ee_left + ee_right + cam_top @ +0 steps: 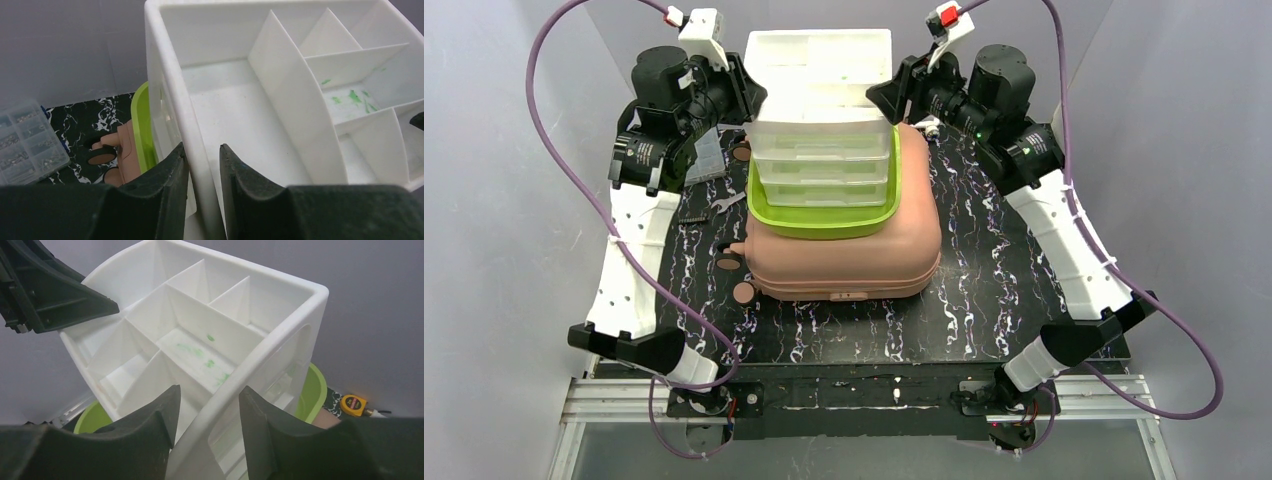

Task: Open, take out, and arrange the luggage
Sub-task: Pick up the storage box from the bin.

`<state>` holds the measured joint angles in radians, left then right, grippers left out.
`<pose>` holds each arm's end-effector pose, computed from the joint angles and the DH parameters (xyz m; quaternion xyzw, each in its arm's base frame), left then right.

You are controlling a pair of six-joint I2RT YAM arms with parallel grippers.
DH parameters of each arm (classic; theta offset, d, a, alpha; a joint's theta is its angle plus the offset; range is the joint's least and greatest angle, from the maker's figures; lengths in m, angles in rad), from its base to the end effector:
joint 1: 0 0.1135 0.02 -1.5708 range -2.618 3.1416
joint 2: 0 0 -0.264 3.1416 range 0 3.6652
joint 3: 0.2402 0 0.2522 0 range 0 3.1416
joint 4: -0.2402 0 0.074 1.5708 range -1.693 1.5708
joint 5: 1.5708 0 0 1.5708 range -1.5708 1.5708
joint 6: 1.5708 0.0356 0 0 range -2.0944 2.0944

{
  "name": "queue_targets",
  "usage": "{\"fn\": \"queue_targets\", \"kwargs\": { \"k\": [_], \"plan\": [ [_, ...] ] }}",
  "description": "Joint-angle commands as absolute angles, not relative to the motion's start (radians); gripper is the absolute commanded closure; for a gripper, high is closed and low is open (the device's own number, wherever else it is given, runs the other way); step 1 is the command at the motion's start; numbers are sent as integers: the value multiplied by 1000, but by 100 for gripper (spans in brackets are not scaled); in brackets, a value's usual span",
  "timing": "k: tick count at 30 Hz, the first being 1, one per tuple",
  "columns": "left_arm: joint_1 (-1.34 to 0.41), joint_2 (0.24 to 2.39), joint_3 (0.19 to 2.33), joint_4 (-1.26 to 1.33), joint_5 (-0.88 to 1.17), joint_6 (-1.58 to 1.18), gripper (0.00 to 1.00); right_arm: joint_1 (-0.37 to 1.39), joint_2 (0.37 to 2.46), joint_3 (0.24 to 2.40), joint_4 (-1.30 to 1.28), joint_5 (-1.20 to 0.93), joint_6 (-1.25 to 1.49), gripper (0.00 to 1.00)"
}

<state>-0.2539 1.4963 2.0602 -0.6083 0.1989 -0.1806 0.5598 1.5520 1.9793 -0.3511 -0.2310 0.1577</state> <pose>0.2732 -0.0782 0.5536 0.0949 0.7161 -0.2183 0.6562 0.2681 0.1776 0.5418 -0.2176 0.6447 0.3292 0.6548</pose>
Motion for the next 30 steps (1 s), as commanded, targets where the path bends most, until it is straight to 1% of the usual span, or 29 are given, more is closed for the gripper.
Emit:
{"fn": "queue_targets", "kwargs": {
  "k": [1,7,10,11,15,21,30],
  "plan": [
    [-283,1505,2093,-635,183,-150,80,595,1562,2037,-389,-138,63,51],
    [-300,1516,2129,-634,231,-158,88,616,1564,2058,-400,-121,27,73],
    [-315,1527,2149,-634,259,-156,98,629,1565,2053,-403,-113,8,80],
    [-322,1530,2157,-632,264,-156,100,634,1565,2050,-405,-108,3,82],
    [-346,1541,2193,-631,280,-152,100,642,1563,2050,-408,-105,-29,82],
    [-372,1552,2284,-632,315,-128,100,643,1562,2117,-428,-179,-58,85],
    [-381,1563,2390,-628,460,-127,100,641,1573,2230,-461,-245,-83,92]
  ]
}}
